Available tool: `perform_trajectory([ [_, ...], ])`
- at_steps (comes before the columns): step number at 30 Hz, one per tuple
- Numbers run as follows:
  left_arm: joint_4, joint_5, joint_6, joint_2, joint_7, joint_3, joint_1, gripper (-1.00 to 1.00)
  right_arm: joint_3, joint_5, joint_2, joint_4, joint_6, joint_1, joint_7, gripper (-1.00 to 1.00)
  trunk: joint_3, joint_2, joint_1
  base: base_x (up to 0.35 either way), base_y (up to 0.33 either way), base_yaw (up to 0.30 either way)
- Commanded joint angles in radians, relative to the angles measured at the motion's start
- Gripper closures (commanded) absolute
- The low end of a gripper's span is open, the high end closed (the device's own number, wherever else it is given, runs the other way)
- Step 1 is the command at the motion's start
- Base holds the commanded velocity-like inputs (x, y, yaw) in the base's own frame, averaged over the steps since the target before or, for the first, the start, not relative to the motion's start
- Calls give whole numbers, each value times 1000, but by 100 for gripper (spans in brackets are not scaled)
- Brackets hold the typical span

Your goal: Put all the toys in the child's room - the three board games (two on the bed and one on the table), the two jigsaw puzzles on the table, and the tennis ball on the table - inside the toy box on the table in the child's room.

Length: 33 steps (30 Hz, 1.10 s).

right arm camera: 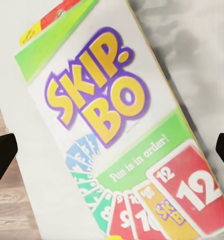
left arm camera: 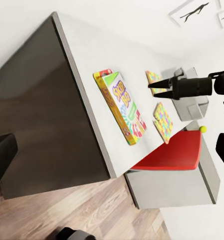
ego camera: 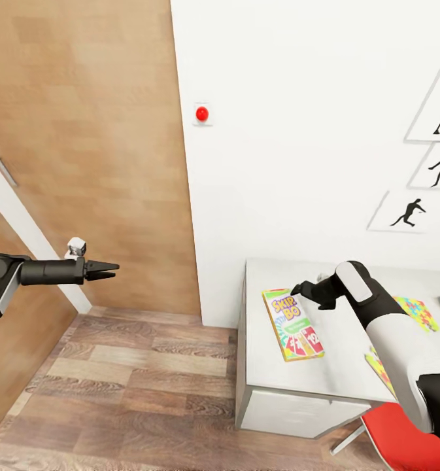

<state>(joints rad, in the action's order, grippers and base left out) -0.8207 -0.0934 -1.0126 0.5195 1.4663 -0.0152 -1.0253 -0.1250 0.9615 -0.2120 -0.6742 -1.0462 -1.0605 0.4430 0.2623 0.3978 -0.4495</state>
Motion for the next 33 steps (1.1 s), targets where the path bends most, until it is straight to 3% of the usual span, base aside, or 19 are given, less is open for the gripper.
perform_trajectory([
  [1,0,-3,-11,0,2,-2,-1,-100,-5,11,-1,2,-1,-1,10,-100,4,2,-1,0,0,0],
  [33,0,-3,-9,-4,0,-4,-1,-100,-5,10,-1,24,-1,0,11,-100,56,2,-1,0,0,0],
])
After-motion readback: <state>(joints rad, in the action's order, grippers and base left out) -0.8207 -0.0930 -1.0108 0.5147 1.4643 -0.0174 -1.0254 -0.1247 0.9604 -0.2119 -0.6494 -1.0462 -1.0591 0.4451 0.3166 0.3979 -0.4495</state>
